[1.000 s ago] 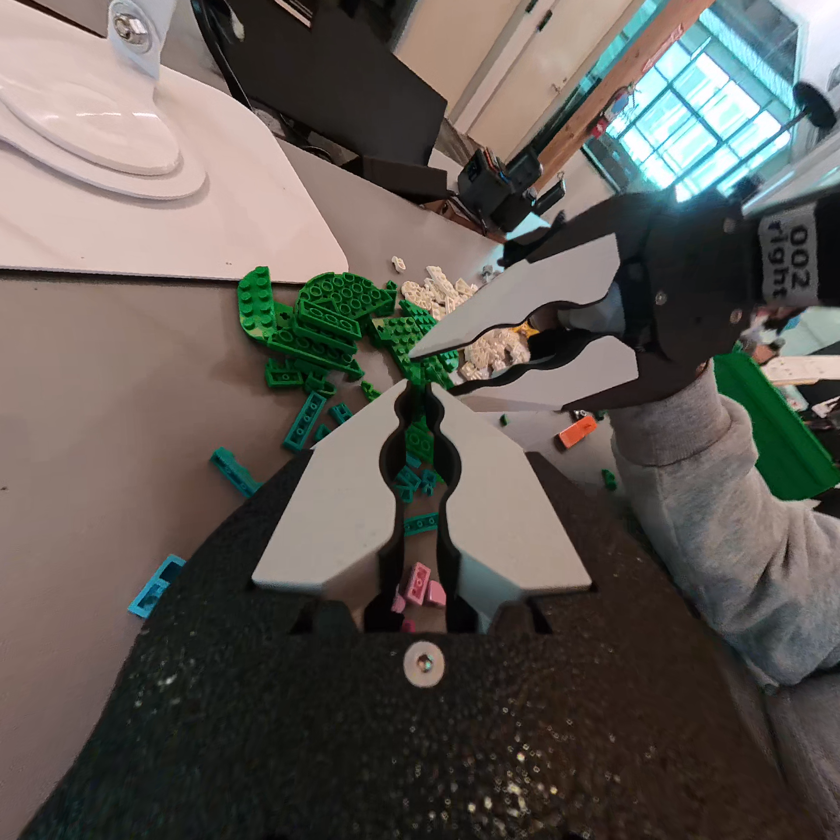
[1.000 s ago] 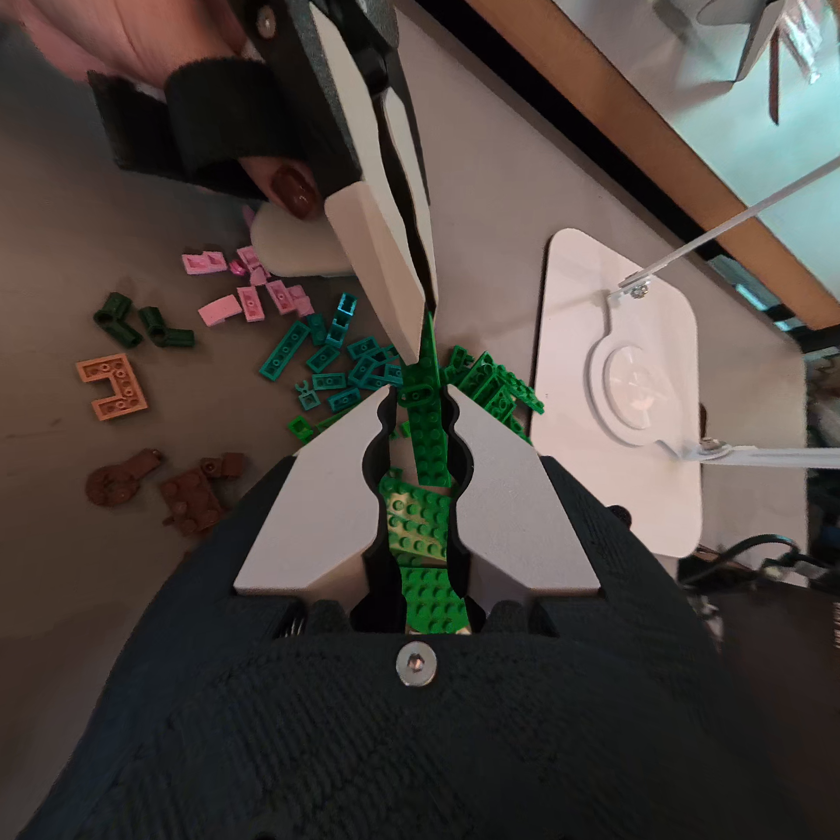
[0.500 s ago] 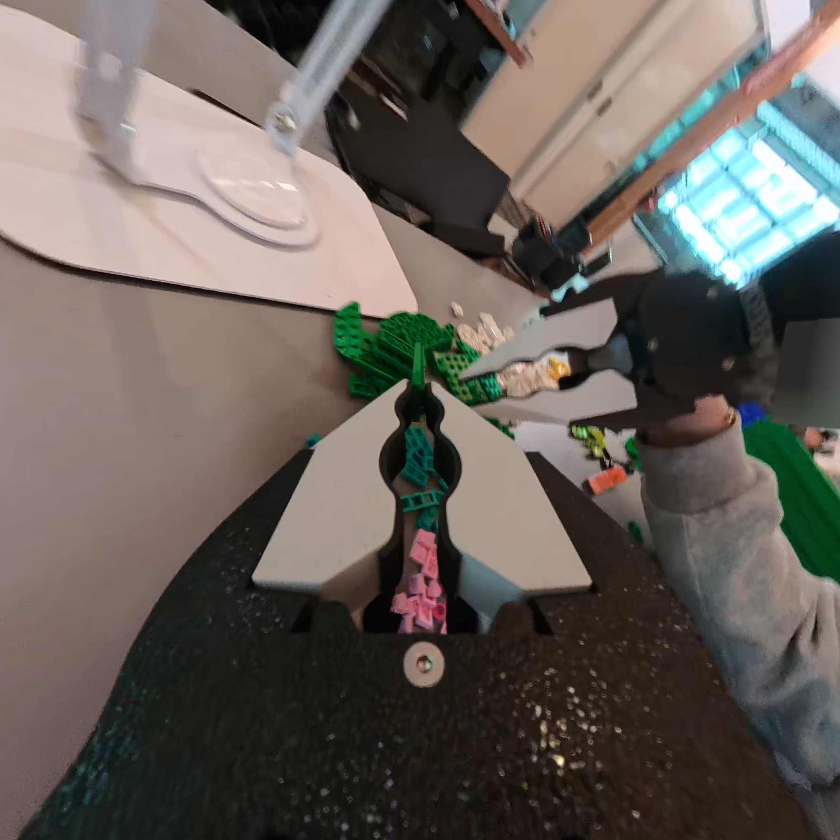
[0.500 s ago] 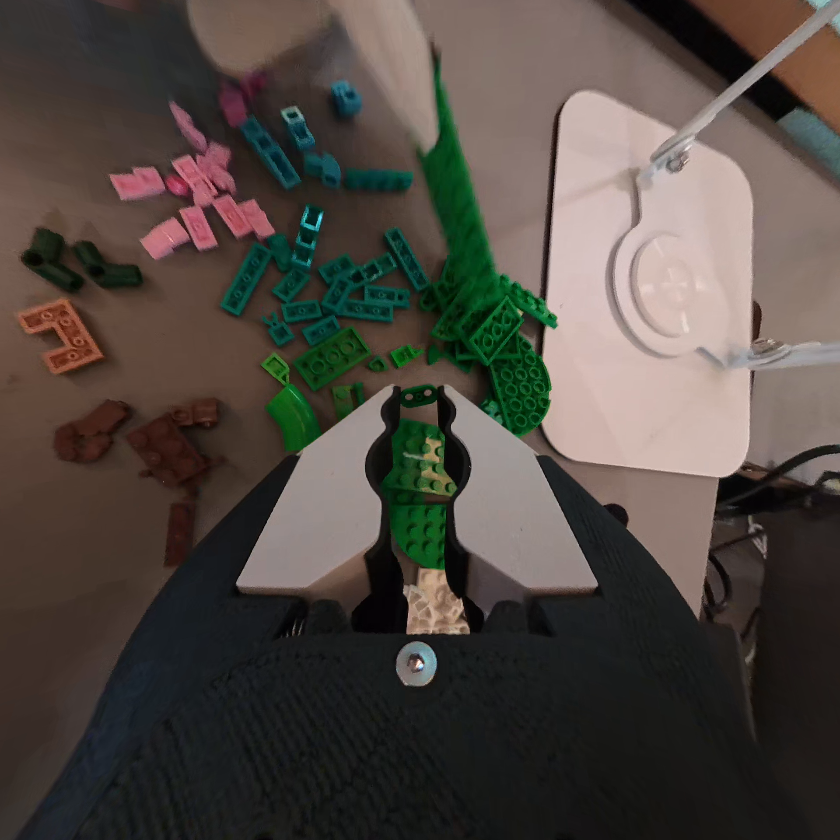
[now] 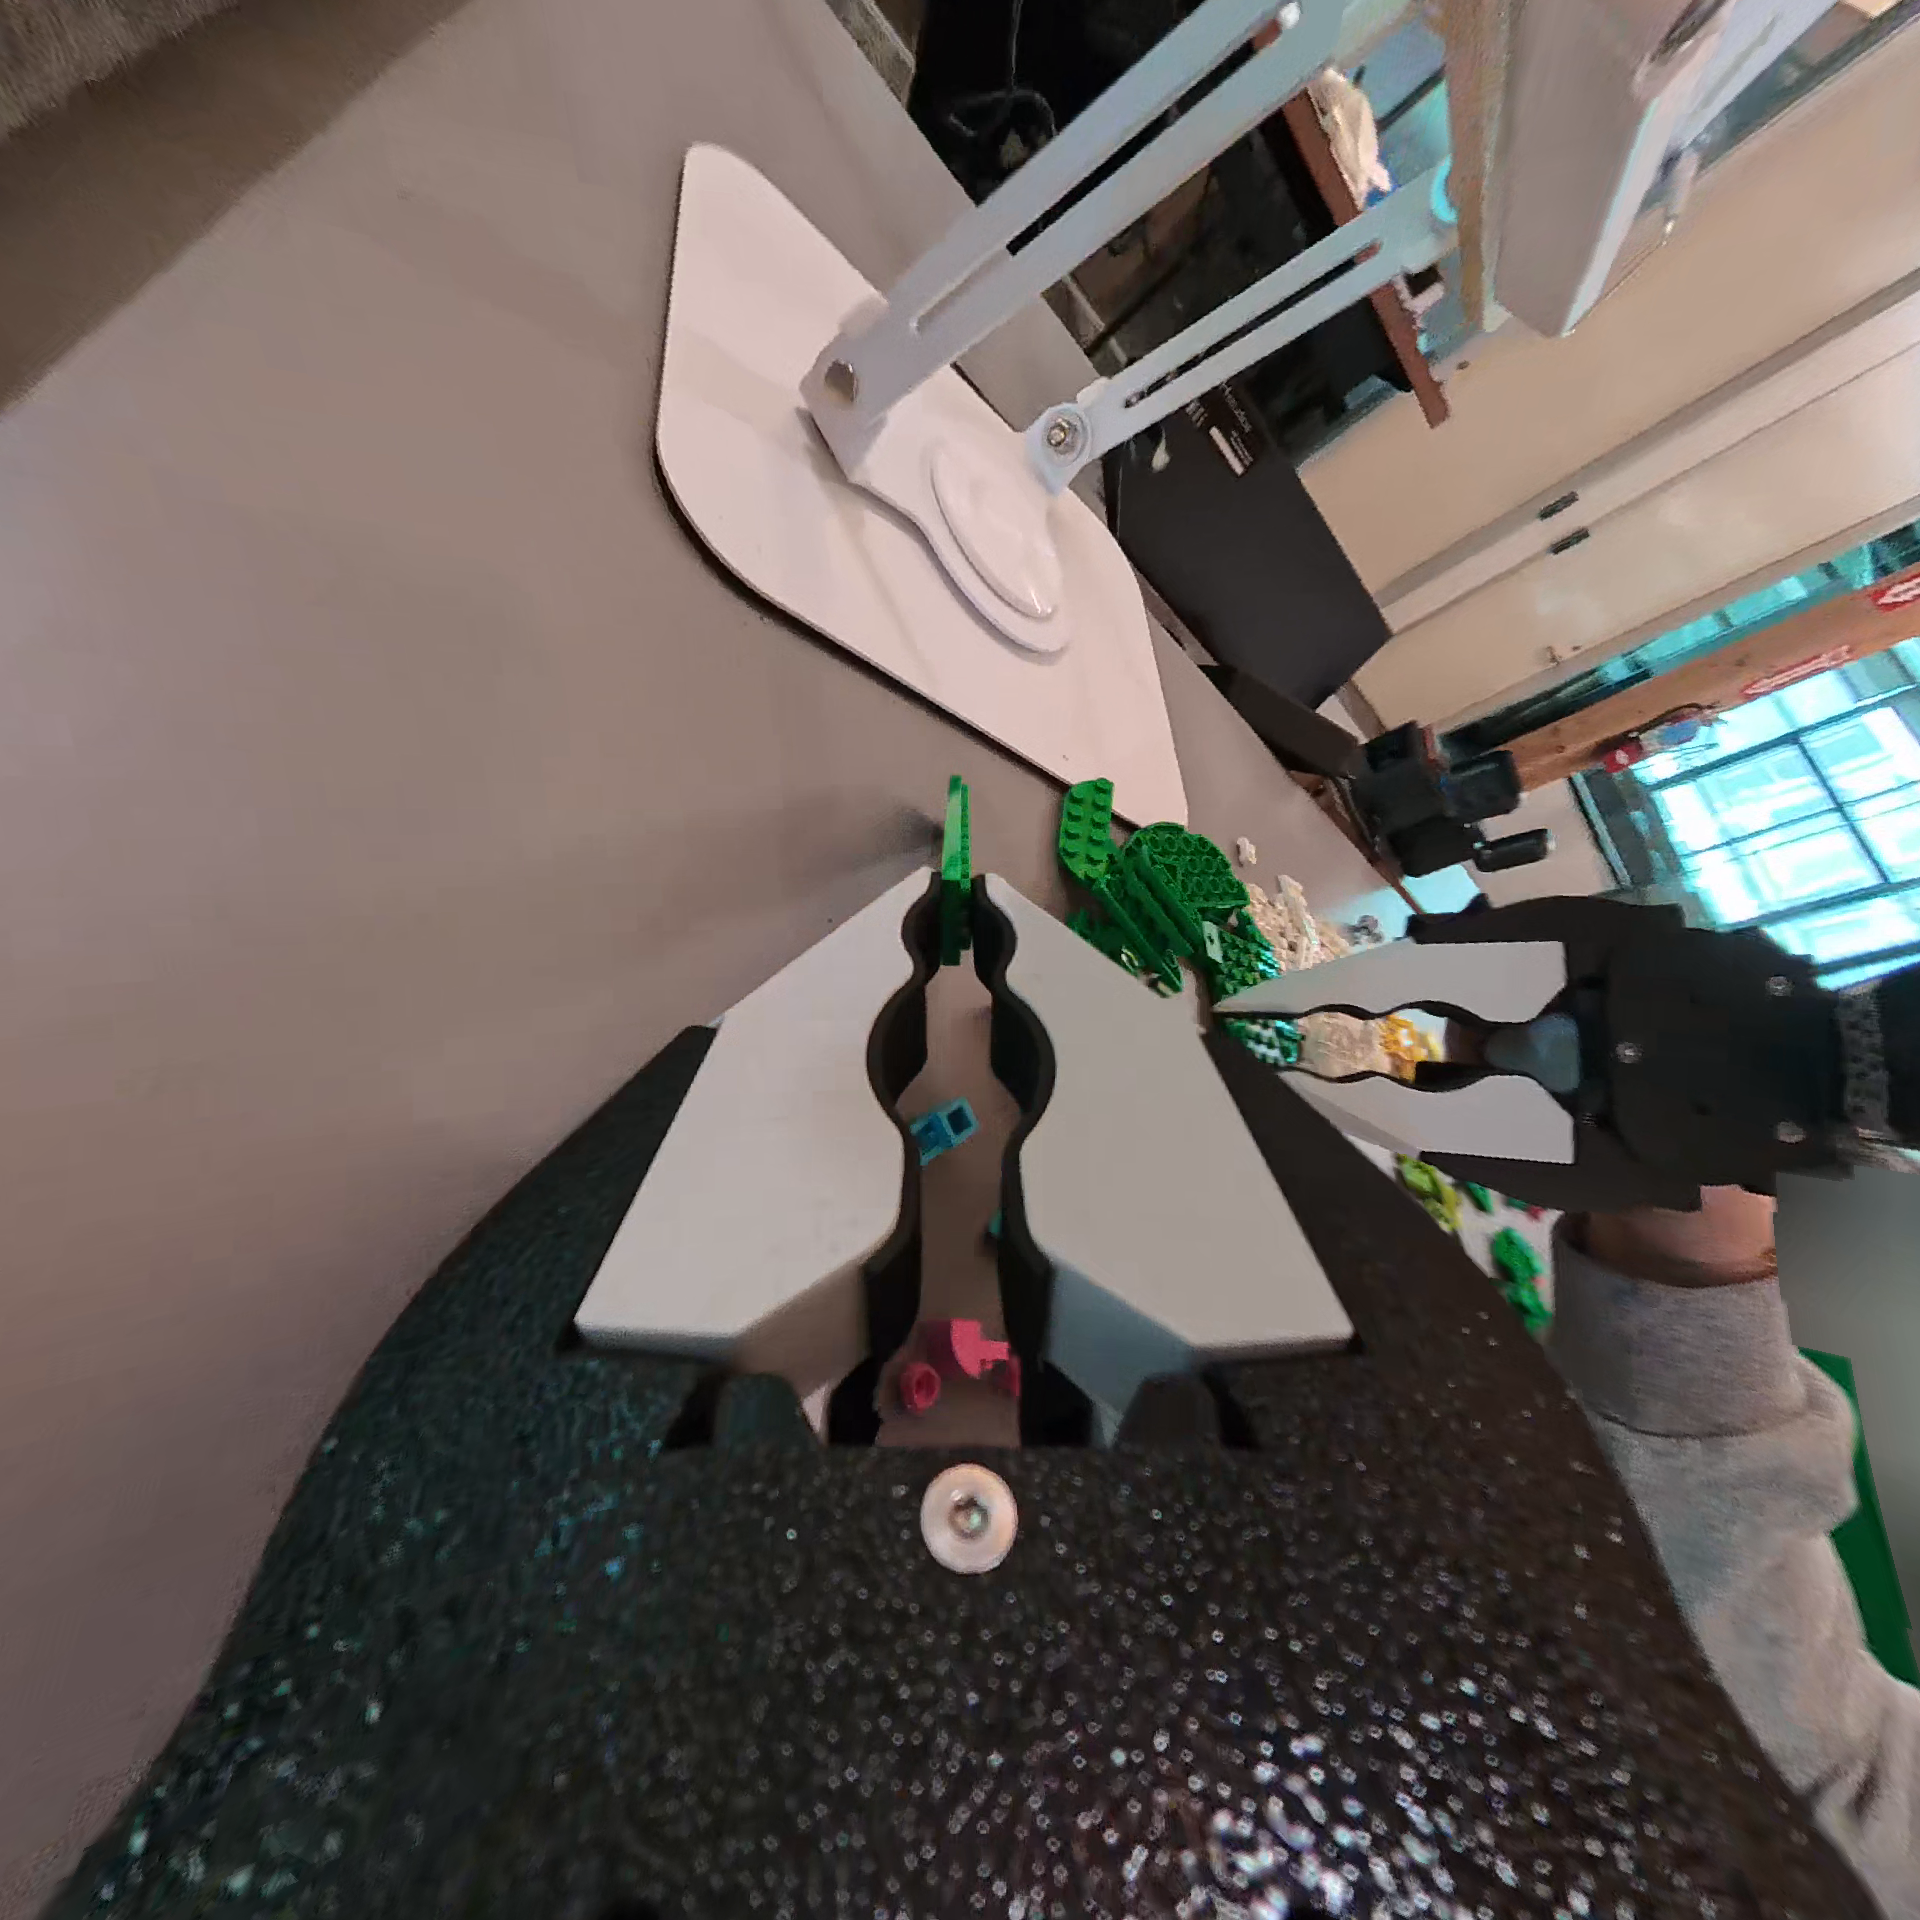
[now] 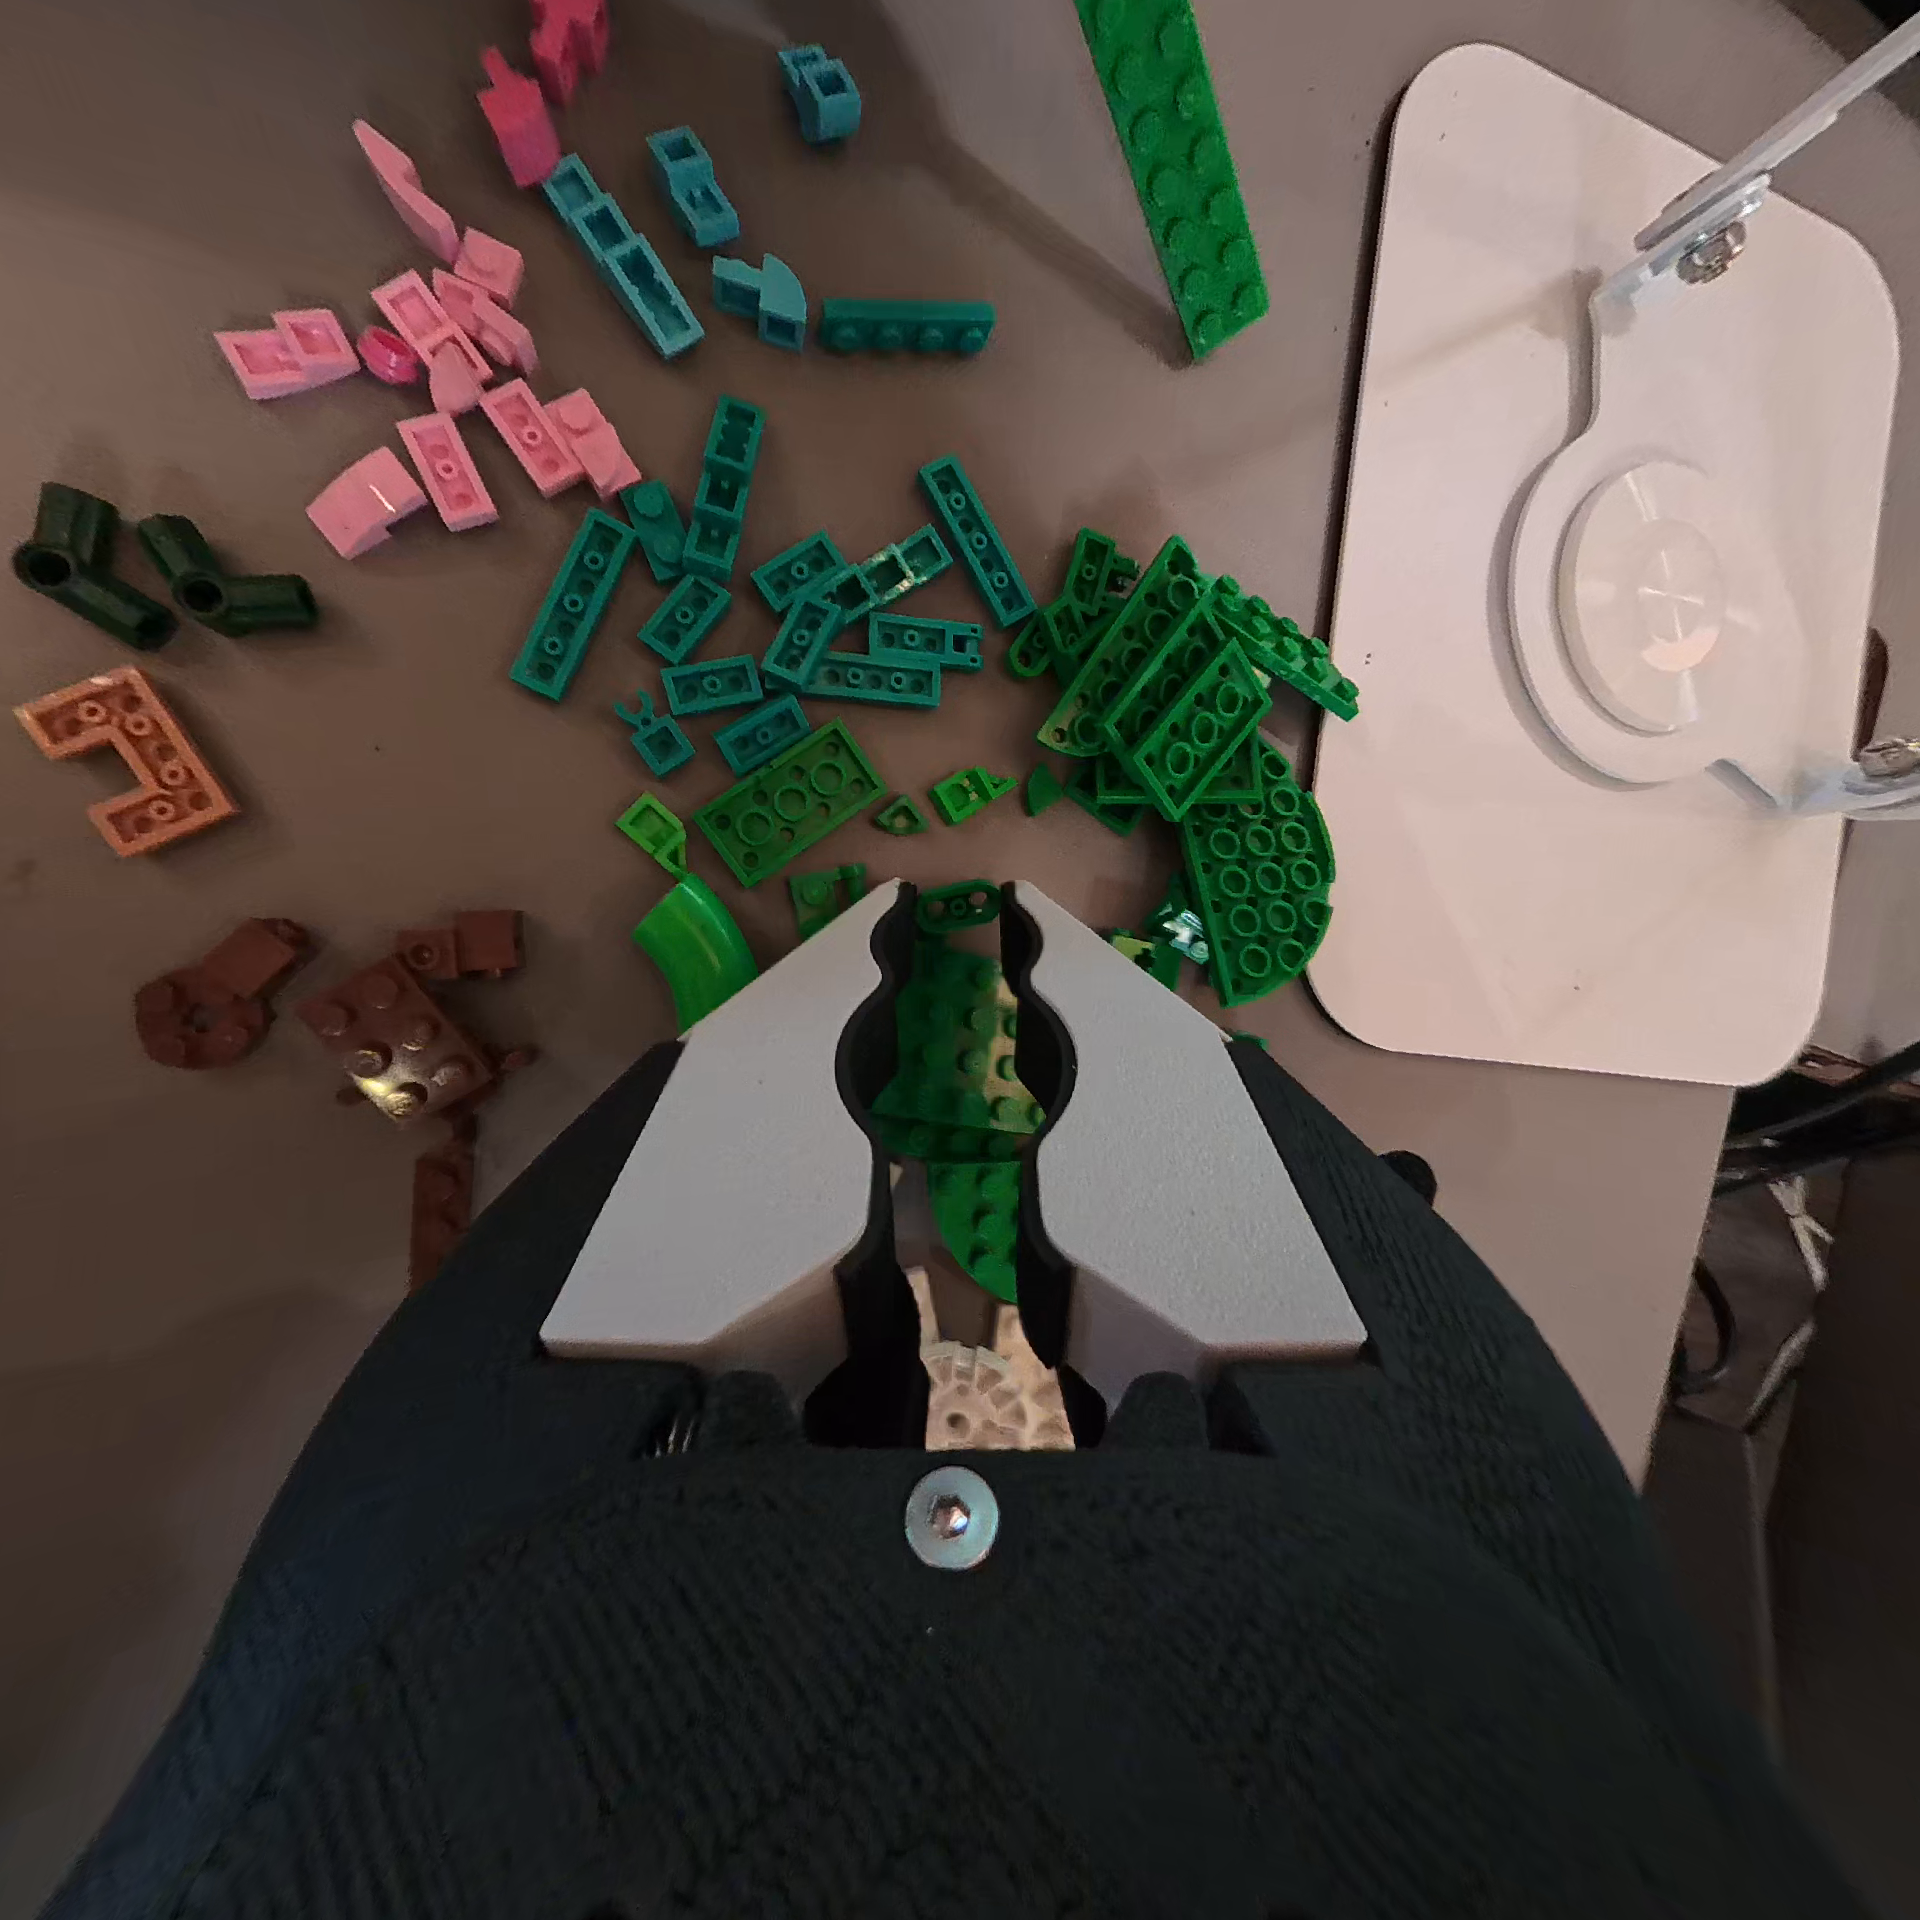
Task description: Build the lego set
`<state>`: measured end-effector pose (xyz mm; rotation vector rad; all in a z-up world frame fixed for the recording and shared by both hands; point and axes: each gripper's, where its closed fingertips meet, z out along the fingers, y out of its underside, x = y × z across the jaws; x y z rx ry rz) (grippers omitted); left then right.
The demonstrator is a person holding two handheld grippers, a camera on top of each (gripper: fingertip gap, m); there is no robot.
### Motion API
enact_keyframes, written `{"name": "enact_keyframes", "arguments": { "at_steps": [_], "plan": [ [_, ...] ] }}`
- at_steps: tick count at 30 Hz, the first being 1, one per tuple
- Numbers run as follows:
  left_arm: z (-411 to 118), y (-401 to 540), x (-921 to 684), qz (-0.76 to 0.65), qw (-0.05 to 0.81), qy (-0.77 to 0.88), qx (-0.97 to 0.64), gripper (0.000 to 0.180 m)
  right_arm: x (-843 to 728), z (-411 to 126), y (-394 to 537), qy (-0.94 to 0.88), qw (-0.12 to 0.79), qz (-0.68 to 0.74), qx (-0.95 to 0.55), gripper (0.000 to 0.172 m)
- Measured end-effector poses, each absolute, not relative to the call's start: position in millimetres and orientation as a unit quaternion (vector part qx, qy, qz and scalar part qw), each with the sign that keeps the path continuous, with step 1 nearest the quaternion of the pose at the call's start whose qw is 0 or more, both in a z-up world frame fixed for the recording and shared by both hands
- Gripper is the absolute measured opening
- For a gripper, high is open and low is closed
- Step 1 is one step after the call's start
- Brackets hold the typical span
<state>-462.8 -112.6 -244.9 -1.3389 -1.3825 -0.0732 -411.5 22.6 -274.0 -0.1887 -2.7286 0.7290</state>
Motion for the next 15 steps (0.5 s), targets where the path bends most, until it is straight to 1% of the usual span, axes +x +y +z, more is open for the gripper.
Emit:
{"name": "enact_keyframes", "arguments": {
  "at_steps": [1, 5, 7, 8, 9, 11, 13, 15],
  "plan": [
    [-245.5, -111.7, -462.0, -0.039, 0.572, -0.590, -0.568, 0.002, -409.4, -274.3, 21.1, -0.953, 0.145, 0.257, -0.070, 0.015],
    [-247.9, -121.3, -465.1, -0.002, 0.553, -0.603, -0.575, 0.021, -410.0, -274.4, 20.3, -0.953, 0.143, 0.254, -0.078, 0.015],
    [-245.1, -121.6, -464.9, -0.001, 0.558, -0.600, -0.573, 0.043, -411.4, -274.4, 21.1, -0.953, 0.145, 0.254, -0.083, 0.015],
    [-245.4, -120.8, -464.0, -0.005, 0.558, -0.599, -0.574, 0.051, -411.6, -274.4, 21.3, -0.953, 0.144, 0.254, -0.085, 0.015],
    [-246.2, -120.1, -463.4, -0.007, 0.557, -0.597, -0.578, 0.054, -412.1, -274.2, 21.9, -0.952, 0.145, 0.254, -0.086, 0.016],
    [-245.8, -117.7, -462.2, 0.001, 0.555, -0.588, -0.589, 0.052, -413.0, -272.8, 22.3, -0.951, 0.147, 0.258, -0.088, 0.021],
    [-242.7, -114.7, -461.3, 0.033, 0.549, -0.569, -0.611, 0.046, -413.9, -268.8, 21.3, -0.947, 0.146, 0.270, -0.095, 0.032],
    [-234.2, -108.1, -461.4, 0.089, 0.546, -0.535, -0.638, 0.048, -415.3, -263.1, 20.5, -0.941, 0.143, 0.287, -0.107, 0.040]
  ]
}}
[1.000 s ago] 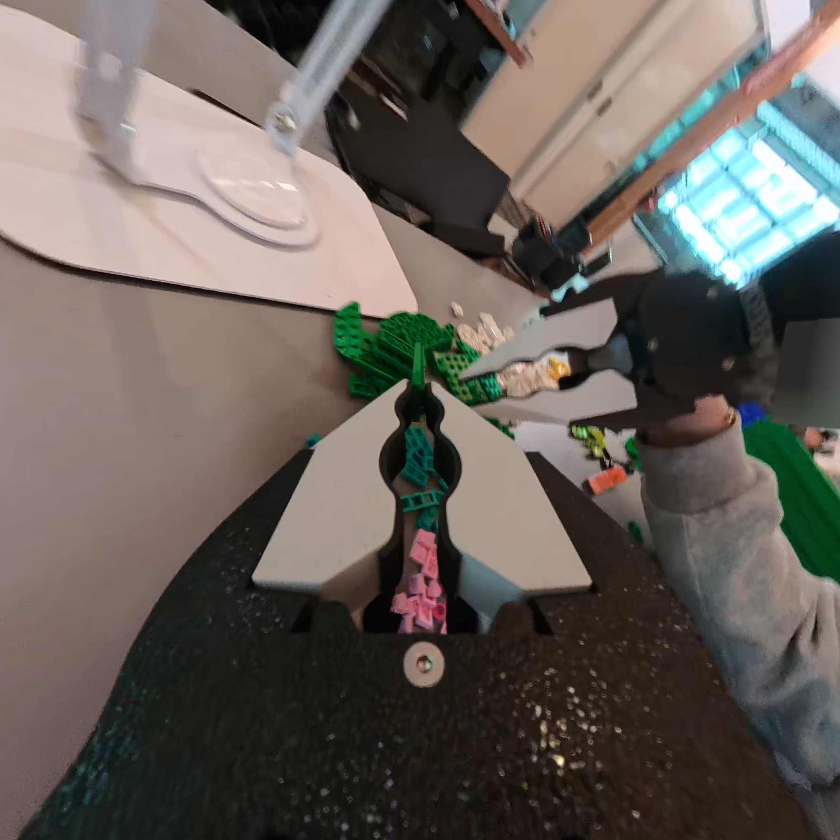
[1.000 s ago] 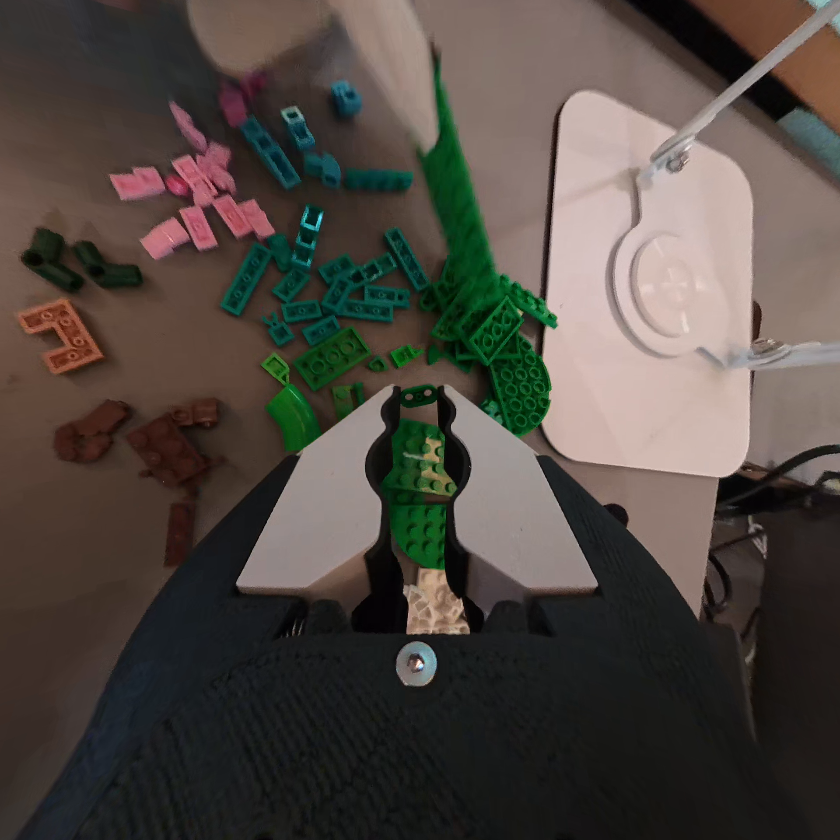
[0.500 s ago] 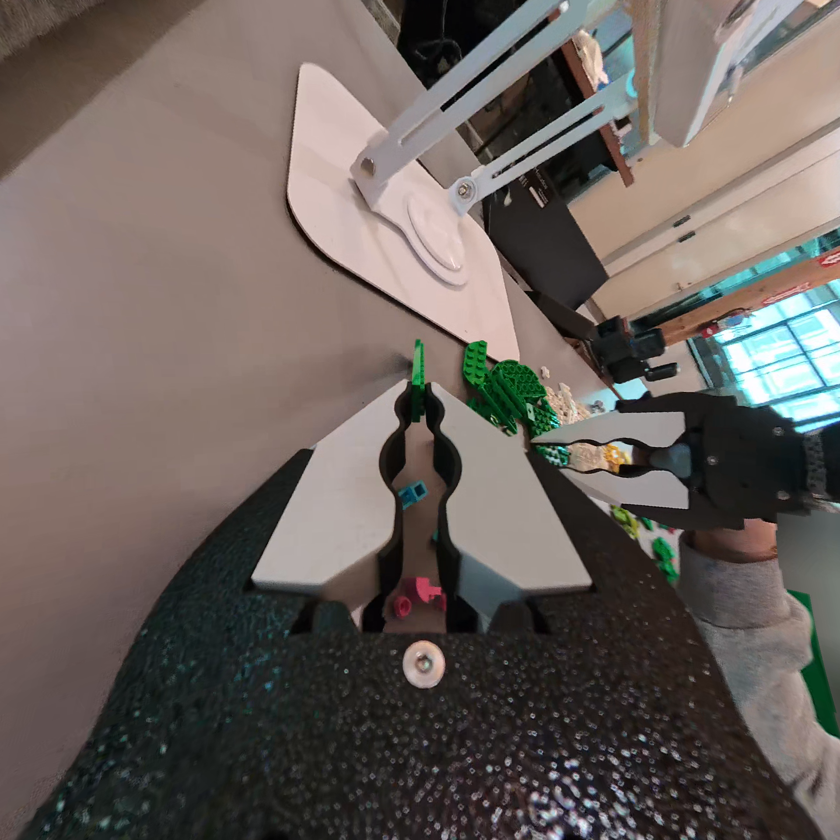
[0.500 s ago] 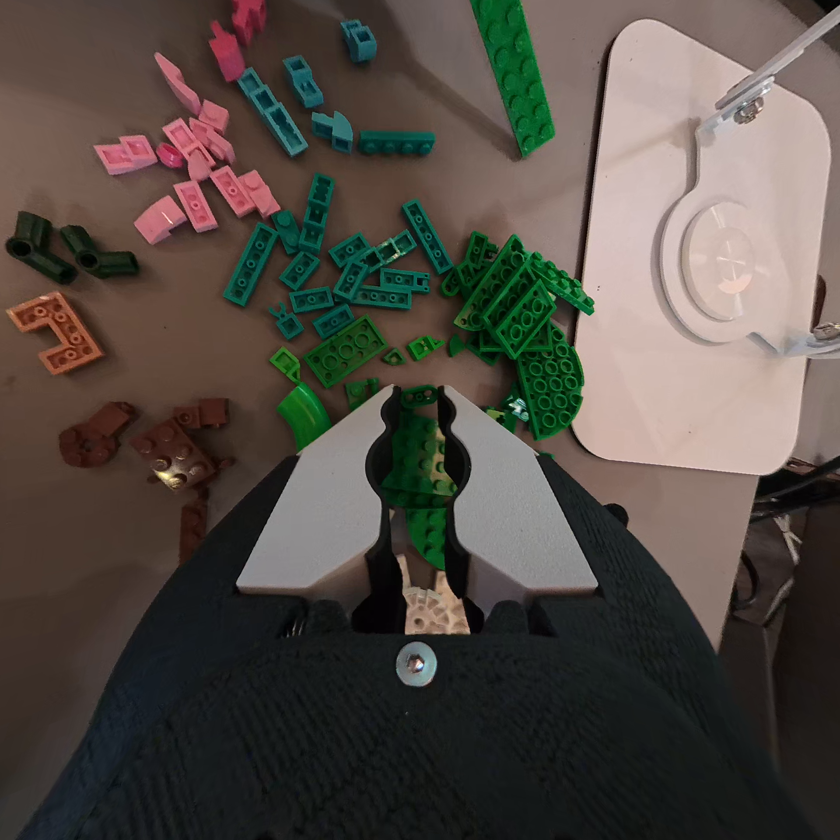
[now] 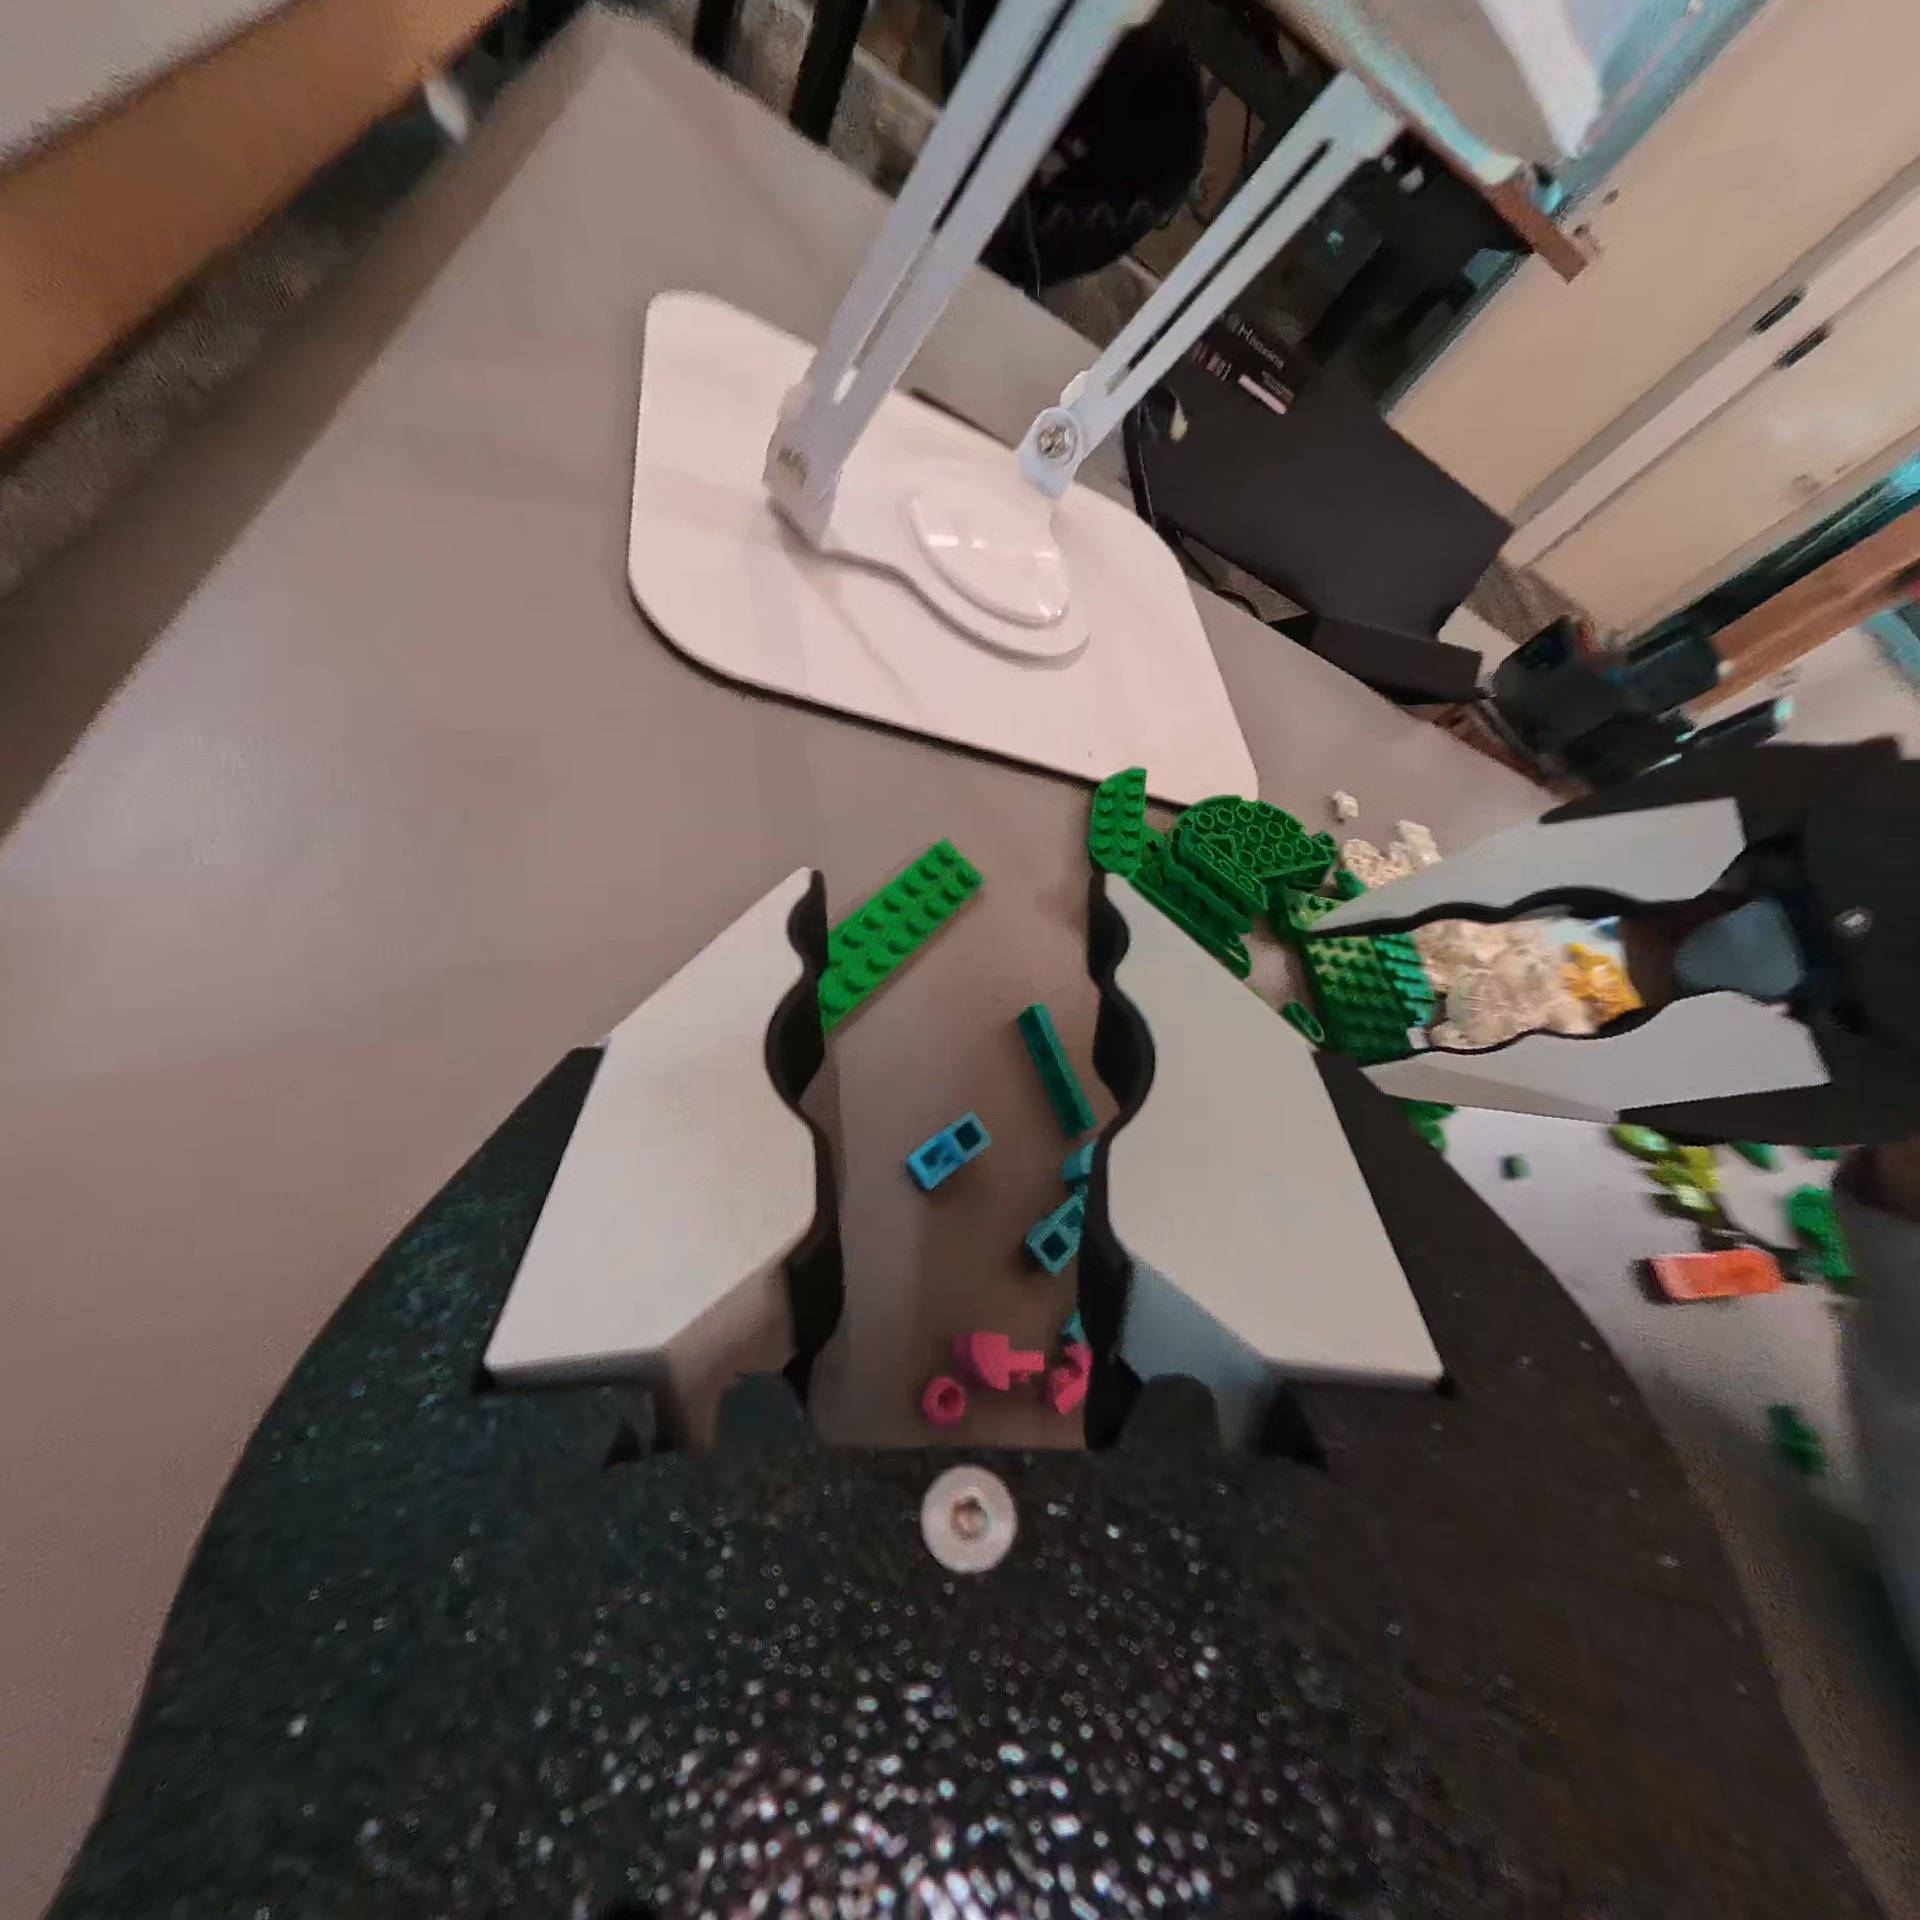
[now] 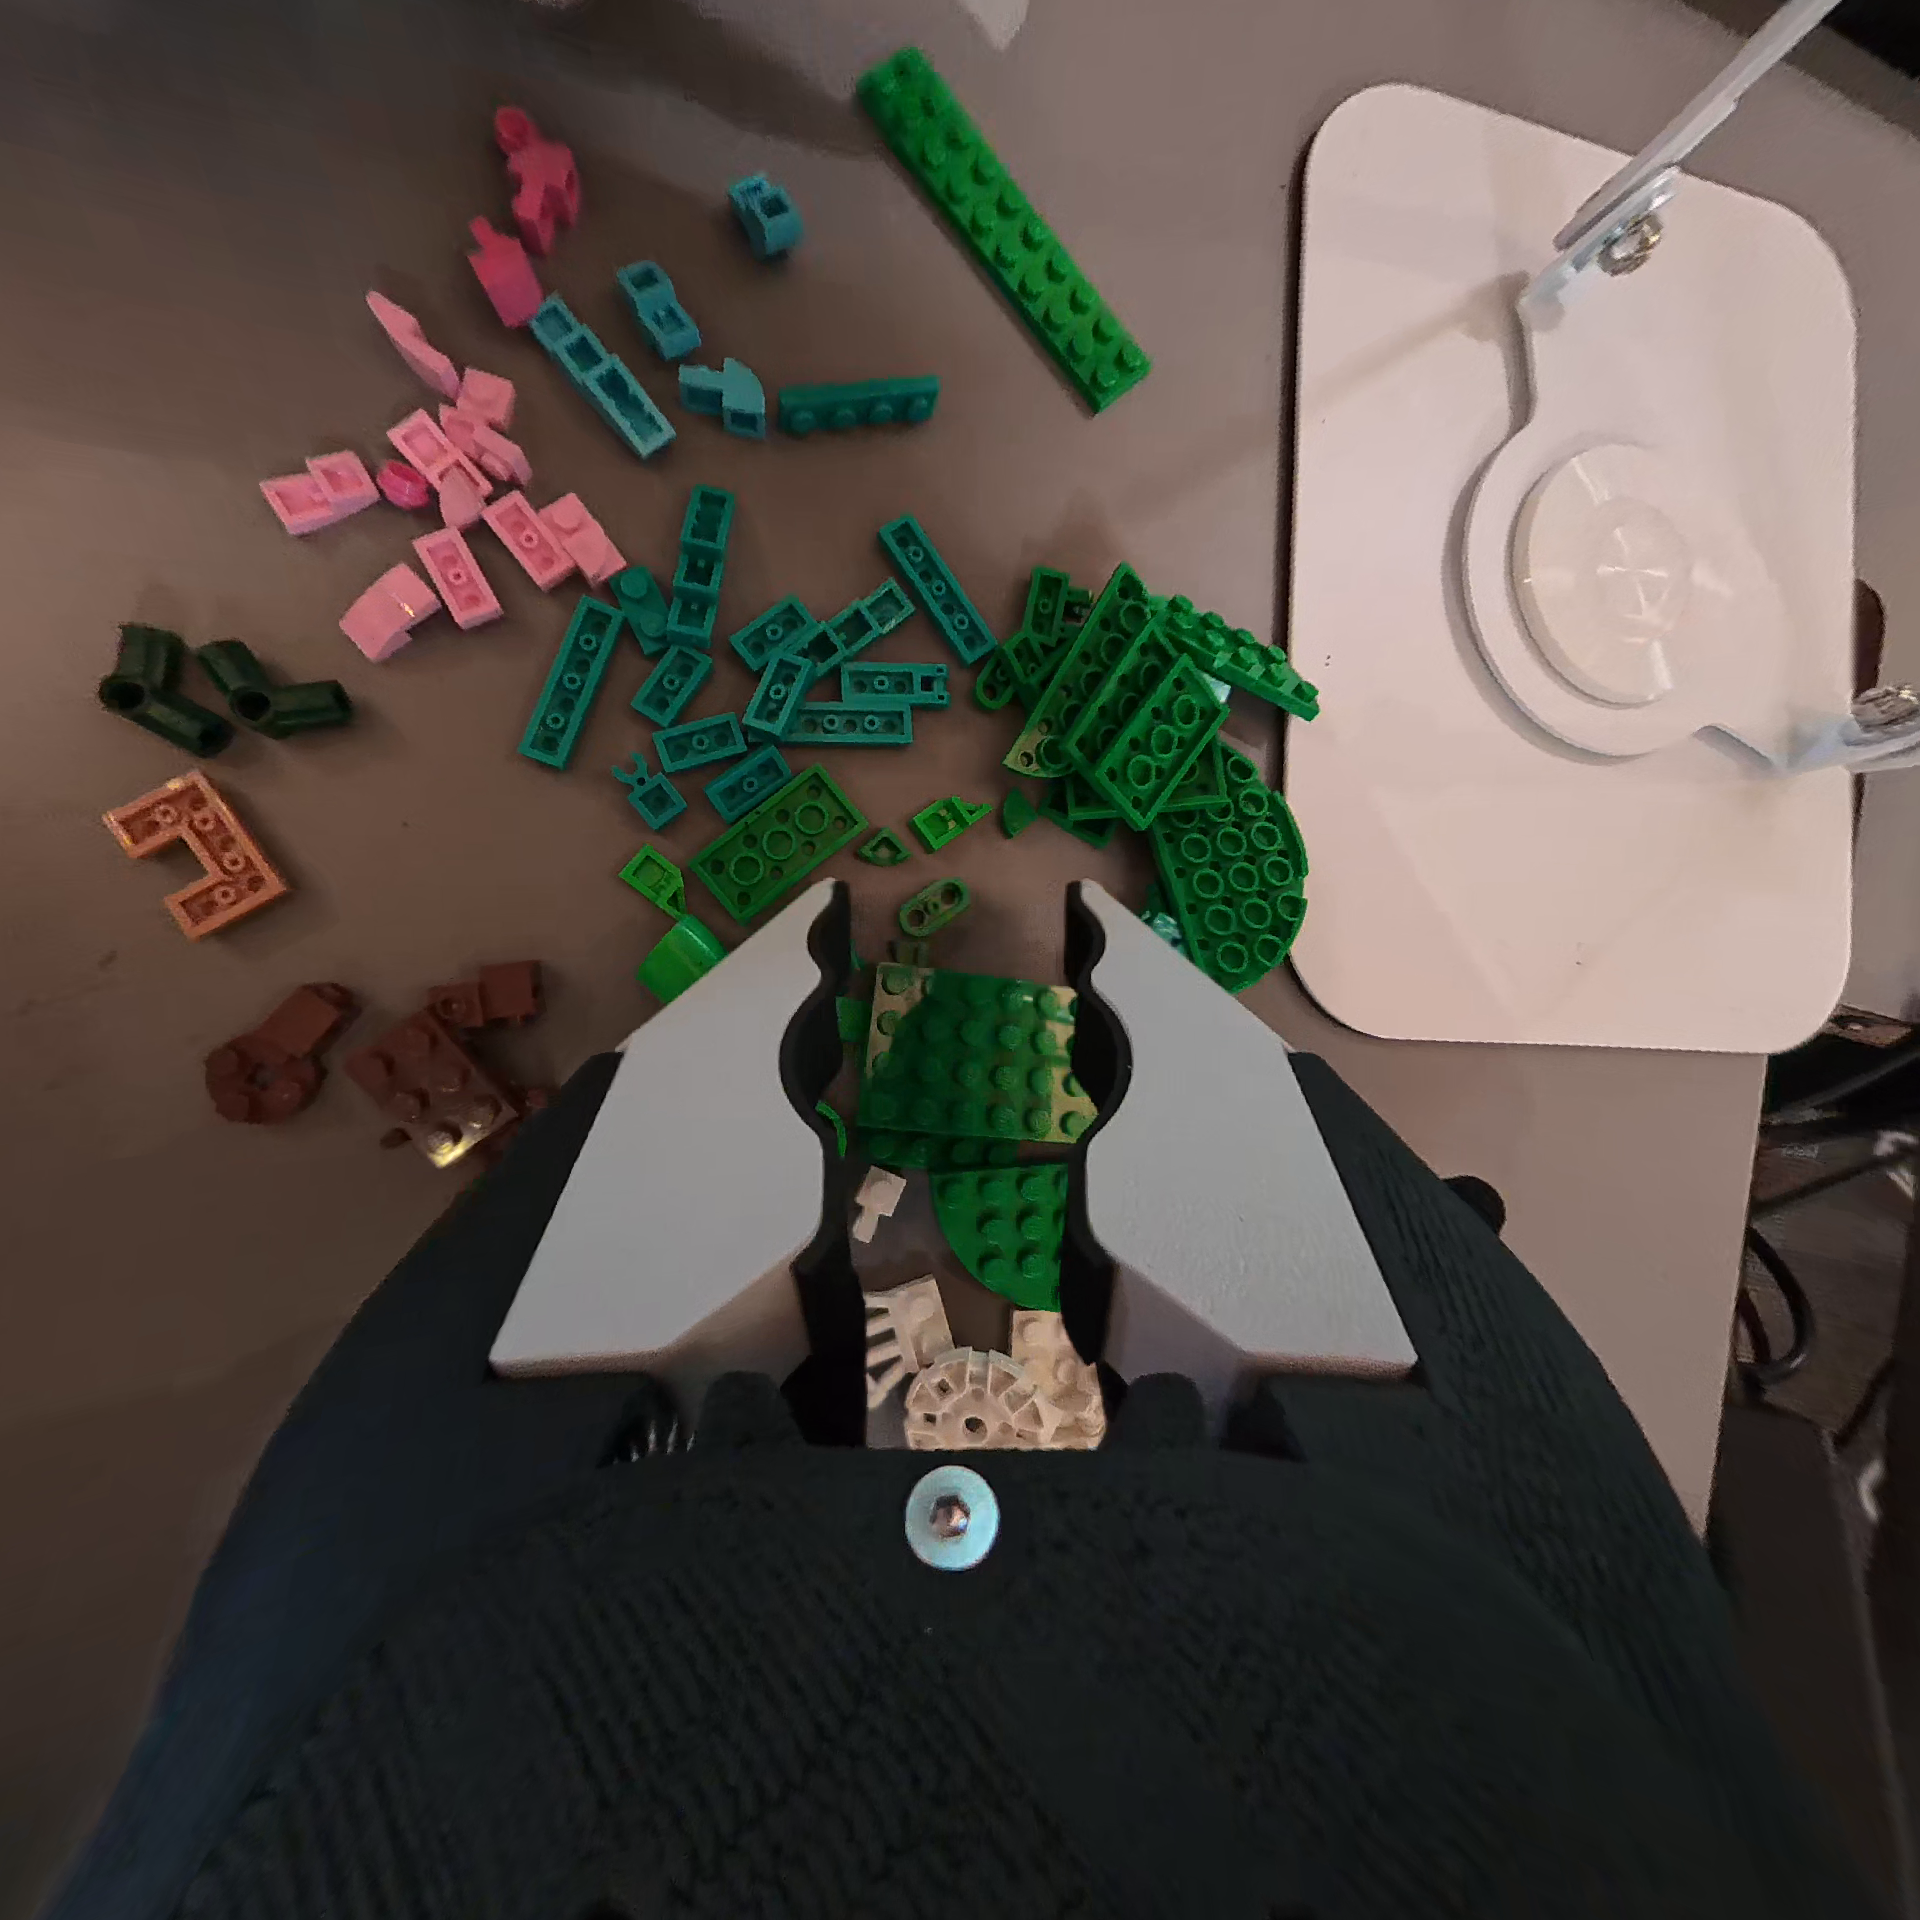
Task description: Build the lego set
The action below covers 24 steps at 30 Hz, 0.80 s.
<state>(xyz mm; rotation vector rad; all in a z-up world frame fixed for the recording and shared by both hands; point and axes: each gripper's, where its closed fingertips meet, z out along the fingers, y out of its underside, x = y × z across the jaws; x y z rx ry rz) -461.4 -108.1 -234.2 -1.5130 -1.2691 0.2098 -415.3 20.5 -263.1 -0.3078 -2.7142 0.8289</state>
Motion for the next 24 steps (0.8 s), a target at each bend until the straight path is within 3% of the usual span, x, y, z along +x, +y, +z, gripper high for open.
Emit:
{"name": "enact_keyframes", "arguments": {
  "at_steps": [2, 6, 9, 16, 24],
  "plan": [
    [-222.9, -100.2, -461.8, 0.151, 0.547, -0.503, -0.652, 0.058, -418.4, -257.2, 20.7, -0.933, 0.142, 0.307, -0.123, 0.047],
    [-202.9, -81.5, -458.6, 0.264, 0.543, -0.420, -0.678, 0.057, -431.3, -247.6, 21.2, -0.914, 0.149, 0.336, -0.172, 0.048],
    [-192.6, -75.8, -457.0, 0.323, 0.537, -0.375, -0.683, 0.055, -441.4, -246.1, 16.3, -0.921, 0.185, 0.318, -0.127, 0.048],
    [-174.3, -86.9, -460.4, 0.355, 0.575, -0.373, -0.635, 0.053, -482.2, -223.4, 6.2, -0.946, 0.217, 0.240, 0.019, 0.037],
    [-170.6, -70.8, -456.4, 0.338, 0.618, -0.354, -0.616, 0.059, -488.7, -230.0, -3.4, -0.947, 0.193, 0.174, 0.189, 0.040]
  ]
}}
